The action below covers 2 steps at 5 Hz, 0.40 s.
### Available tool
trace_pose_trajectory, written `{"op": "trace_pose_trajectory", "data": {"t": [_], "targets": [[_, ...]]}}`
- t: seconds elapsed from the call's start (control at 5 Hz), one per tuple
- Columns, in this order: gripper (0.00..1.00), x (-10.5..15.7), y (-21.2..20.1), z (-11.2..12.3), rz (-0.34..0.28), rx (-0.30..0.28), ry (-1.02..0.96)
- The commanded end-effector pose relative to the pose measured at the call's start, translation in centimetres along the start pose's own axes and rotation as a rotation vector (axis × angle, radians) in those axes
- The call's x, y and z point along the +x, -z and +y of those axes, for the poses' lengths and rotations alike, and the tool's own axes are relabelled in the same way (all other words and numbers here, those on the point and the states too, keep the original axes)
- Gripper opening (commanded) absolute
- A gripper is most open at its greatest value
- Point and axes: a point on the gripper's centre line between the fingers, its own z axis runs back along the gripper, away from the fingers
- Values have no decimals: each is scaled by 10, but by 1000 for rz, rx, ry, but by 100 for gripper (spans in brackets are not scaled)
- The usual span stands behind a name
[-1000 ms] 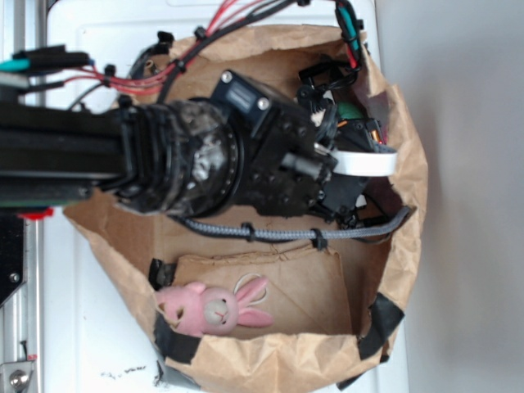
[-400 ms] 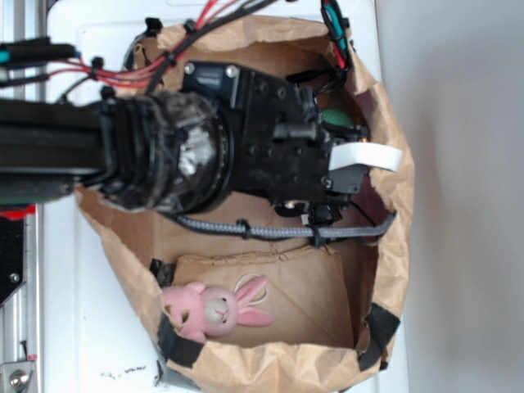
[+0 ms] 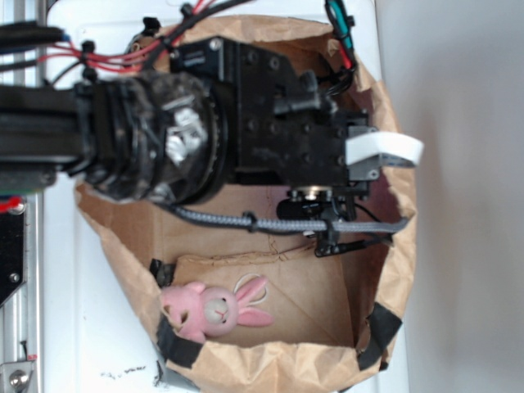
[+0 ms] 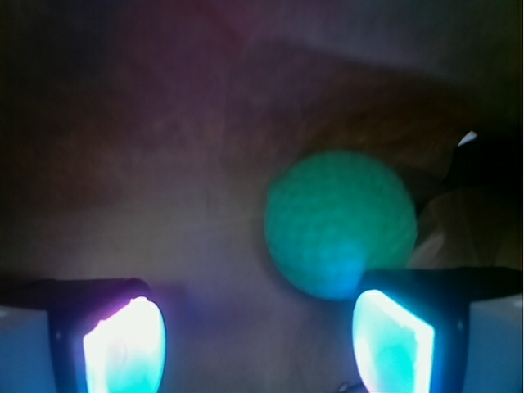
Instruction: Grab the green ball.
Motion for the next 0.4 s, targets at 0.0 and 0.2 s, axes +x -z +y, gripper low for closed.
{"op": "trace_pose_trajectory", "data": {"t": [0.0,0.2], "targets": [[100,31,-21,19,-113,34,-26],[100,36,-12,20,-129,71,-40]]}}
